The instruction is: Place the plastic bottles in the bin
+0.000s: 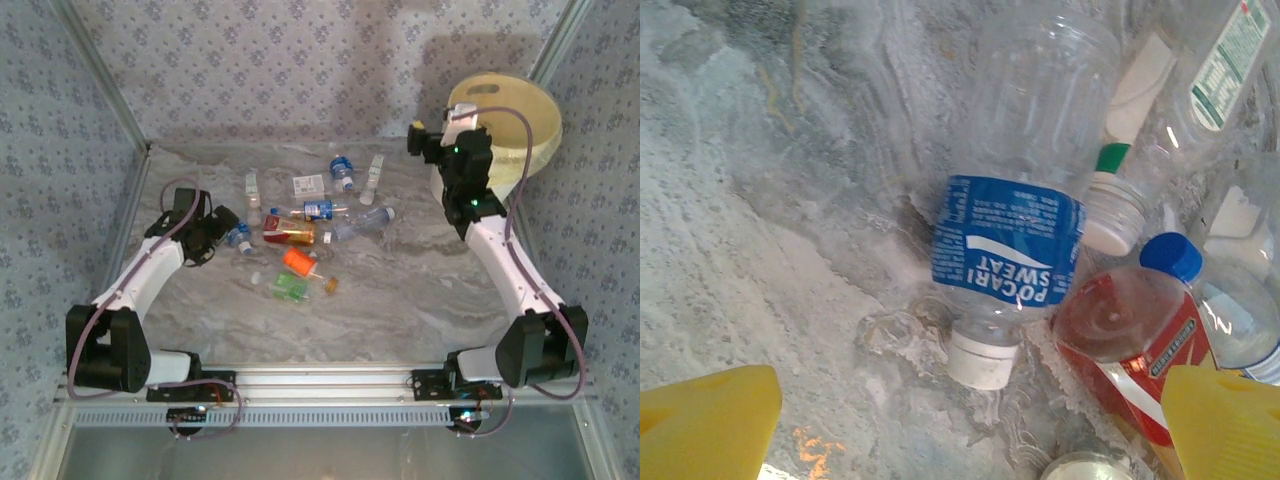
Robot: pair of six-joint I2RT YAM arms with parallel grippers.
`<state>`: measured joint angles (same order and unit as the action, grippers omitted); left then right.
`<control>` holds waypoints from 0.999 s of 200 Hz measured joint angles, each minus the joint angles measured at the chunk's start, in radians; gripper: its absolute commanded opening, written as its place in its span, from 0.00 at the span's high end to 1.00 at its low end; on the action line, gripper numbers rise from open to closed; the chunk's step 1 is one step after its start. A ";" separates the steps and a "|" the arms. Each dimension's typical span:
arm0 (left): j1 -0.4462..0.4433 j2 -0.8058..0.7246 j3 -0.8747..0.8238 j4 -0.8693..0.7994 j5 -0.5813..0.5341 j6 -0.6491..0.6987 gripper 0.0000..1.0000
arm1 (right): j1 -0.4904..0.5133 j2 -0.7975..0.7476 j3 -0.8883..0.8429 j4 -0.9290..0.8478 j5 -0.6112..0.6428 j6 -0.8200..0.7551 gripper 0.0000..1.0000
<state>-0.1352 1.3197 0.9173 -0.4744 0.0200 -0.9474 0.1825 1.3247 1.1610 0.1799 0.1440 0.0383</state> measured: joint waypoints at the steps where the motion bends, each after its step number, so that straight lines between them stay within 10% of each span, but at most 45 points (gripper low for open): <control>1: 0.001 0.000 0.000 0.000 0.001 0.000 0.02 | 0.001 -0.002 -0.003 0.001 -0.003 0.001 0.00; 200: 0.064 0.600 0.486 -0.047 0.024 0.338 0.07 | 0.030 -0.226 -0.167 -0.016 -0.140 0.111 0.00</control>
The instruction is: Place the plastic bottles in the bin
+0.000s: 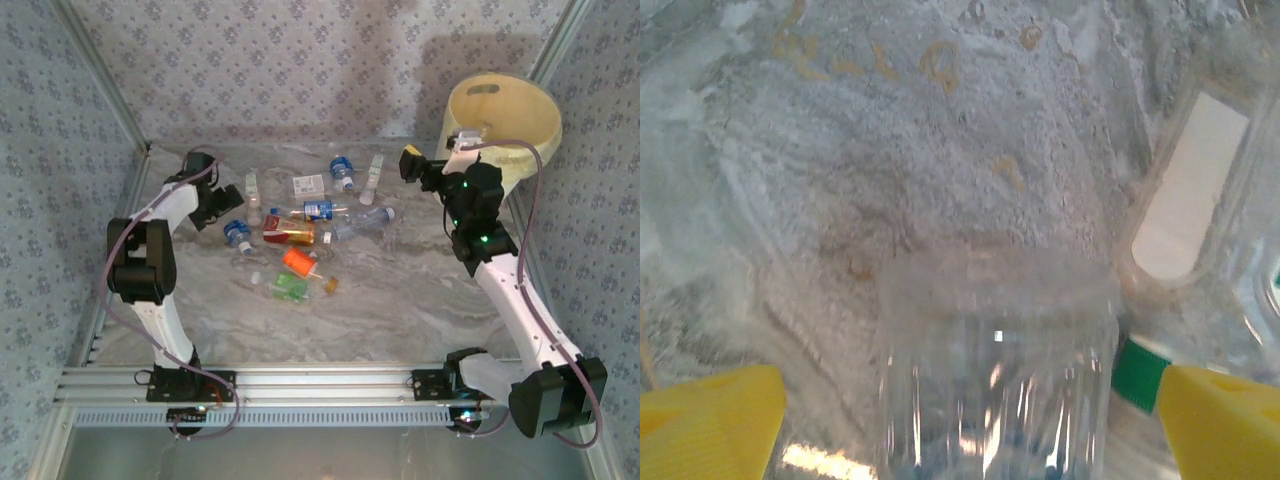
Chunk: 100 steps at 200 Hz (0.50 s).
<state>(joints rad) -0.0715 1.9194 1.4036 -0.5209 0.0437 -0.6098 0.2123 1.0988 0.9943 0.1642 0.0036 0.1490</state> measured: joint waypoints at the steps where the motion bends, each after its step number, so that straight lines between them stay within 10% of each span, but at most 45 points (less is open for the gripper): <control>1: 0.000 0.001 0.002 0.000 0.000 0.000 0.07 | 0.000 0.000 0.000 -0.001 0.000 0.000 0.00; 100: 0.002 0.111 0.040 0.001 0.042 0.001 0.31 | 0.001 -0.019 -0.004 -0.041 0.007 -0.010 0.00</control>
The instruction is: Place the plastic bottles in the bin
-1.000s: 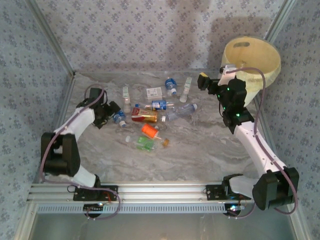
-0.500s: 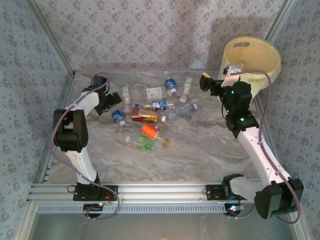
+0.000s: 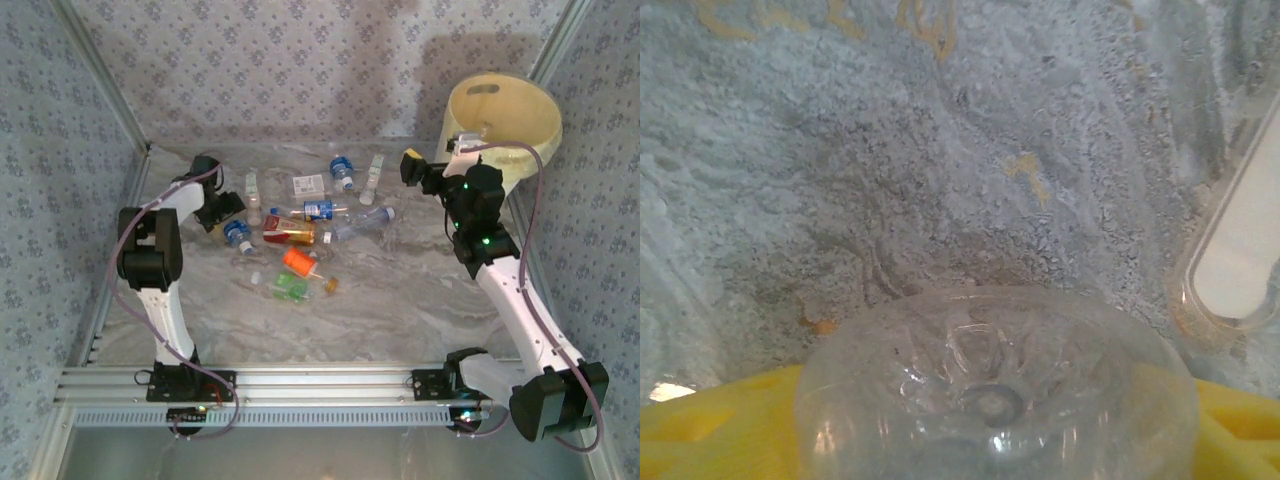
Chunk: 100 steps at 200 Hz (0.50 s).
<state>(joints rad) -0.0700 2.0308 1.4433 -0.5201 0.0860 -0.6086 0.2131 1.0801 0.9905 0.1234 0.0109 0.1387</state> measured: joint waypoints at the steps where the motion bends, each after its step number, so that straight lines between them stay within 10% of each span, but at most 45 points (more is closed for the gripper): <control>1: 0.000 0.000 0.000 0.000 0.000 0.000 0.32 | 0.000 0.000 0.000 0.000 0.000 0.000 0.00; 100: 0.001 -0.097 -0.050 0.031 0.015 0.013 0.42 | 0.039 0.000 -0.004 -0.031 -0.035 0.008 0.00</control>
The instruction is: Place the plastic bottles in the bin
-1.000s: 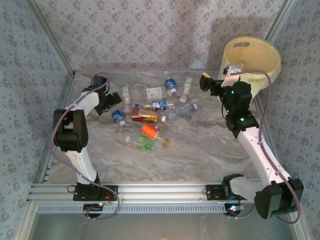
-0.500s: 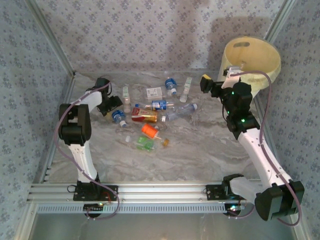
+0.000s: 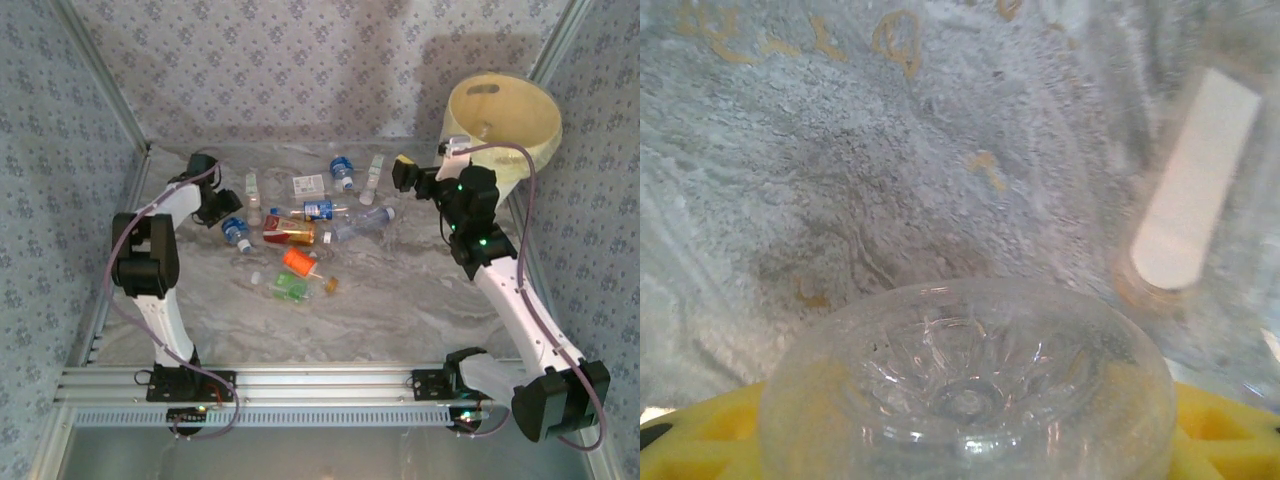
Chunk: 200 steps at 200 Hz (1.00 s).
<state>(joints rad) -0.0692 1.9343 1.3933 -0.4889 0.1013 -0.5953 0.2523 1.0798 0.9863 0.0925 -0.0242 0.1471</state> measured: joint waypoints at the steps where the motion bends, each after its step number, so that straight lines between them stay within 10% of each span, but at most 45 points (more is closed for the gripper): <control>1: 0.000 -0.005 -0.002 0.002 0.001 0.000 0.42 | 0.001 0.000 0.000 0.000 0.000 0.000 0.00; 71: -0.021 -0.248 -0.087 0.112 0.058 -0.045 0.44 | 0.095 0.004 -0.011 -0.048 -0.060 0.026 0.00; 200: -0.360 -0.350 -0.013 0.361 0.177 -0.021 0.46 | 0.241 0.264 0.030 0.048 -0.375 0.250 0.00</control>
<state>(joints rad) -0.4294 1.5845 1.3804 -0.1276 0.2783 -0.6167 0.4934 1.3437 1.0161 0.1406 -0.3988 0.3969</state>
